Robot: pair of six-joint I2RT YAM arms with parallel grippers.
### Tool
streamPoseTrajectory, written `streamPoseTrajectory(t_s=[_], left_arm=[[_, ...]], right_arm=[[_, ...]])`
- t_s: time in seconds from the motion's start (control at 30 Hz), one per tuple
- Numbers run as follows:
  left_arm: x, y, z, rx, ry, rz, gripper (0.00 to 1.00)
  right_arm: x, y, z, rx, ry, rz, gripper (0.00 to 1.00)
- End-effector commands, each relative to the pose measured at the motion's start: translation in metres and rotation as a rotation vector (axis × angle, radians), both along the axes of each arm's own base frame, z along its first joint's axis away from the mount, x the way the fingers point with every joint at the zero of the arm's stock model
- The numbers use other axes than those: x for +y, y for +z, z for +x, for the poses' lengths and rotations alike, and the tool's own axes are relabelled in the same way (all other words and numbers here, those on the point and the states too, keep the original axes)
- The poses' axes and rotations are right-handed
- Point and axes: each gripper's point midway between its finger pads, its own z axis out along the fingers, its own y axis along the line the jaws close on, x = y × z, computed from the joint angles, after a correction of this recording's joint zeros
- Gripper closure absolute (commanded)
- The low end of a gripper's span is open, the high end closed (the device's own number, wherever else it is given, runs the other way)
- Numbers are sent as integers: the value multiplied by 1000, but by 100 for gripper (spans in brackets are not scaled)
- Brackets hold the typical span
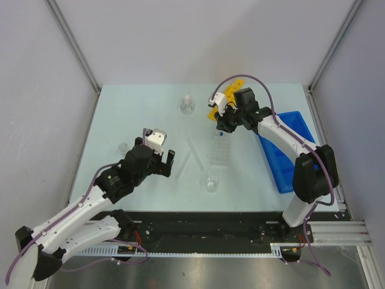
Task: Organize the chemistry lab equipment
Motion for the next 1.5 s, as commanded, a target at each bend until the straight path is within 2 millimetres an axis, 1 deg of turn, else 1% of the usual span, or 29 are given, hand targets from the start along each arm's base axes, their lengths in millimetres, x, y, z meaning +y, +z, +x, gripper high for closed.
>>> streamPoseTrajectory(t_s=[0.0,0.17,0.33,0.67,0.83,1.27,1.47], left_arm=[[7,2,4,-29,9,46,0],[7,3,4,-34,7,45,0],[7,3,4,-34,6,44,0],[6,1,4,-29,4,49,0],[6,2,4,-32,2,48,0],[5,0,5,-26,-3,51,0],[4,-2,4,-19,-7,55,0]], right_arm=[[1,-10,15,-37,-43,-16,89],[1,-21,16,-23,-50,-37,89],[1,-34,10,12,-40,-49,88],[7,-40,-6,67,19,-25,88],[7,-46,-14,88,47,-40,88],[0,-59,-14,105,42,-79,88],[-4,-70,-12,120,30,-100,87]])
